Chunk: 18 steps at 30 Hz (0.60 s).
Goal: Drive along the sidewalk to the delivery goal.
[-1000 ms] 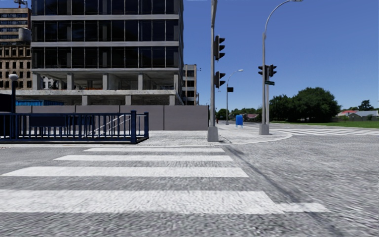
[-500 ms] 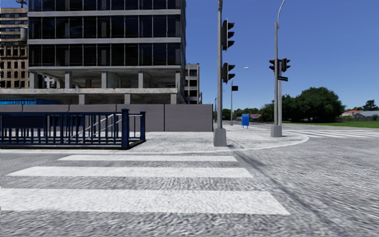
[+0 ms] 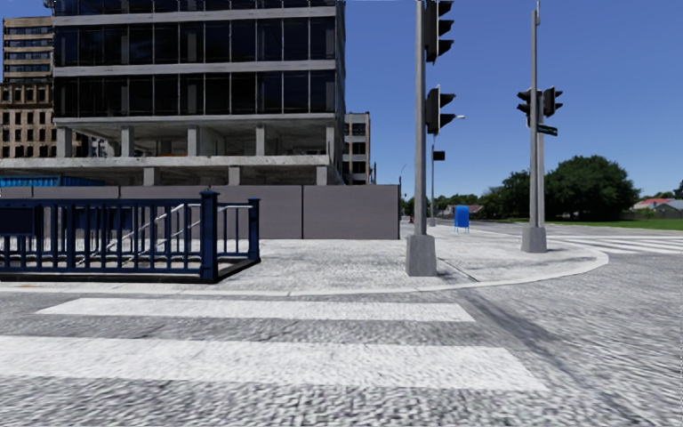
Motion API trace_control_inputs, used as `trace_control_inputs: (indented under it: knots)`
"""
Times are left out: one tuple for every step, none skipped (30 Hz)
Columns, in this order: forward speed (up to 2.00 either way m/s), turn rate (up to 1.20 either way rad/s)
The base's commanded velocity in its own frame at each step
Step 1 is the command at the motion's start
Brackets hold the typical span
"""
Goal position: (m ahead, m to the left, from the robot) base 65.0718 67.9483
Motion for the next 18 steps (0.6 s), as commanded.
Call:
trace_control_inputs:
  knots:
    - [2.0,0.0]
    - [2.0,0.0]
    - [2.0,0.0]
    - [2.0,0.0]
    - [2.0,0.0]
    - [2.0,0.0]
    - [2.0,0.0]
    - [2.0,0.0]
    - [2.0,0.0]
    - [2.0,0.0]
    - [2.0,0.0]
    - [2.0,0.0]
    - [2.0,0.0]
    - [2.0,0.0]
    - [2.0,0.0]
    - [2.0,0.0]
    - [2.0,0.0]
    - [2.0,0.0]
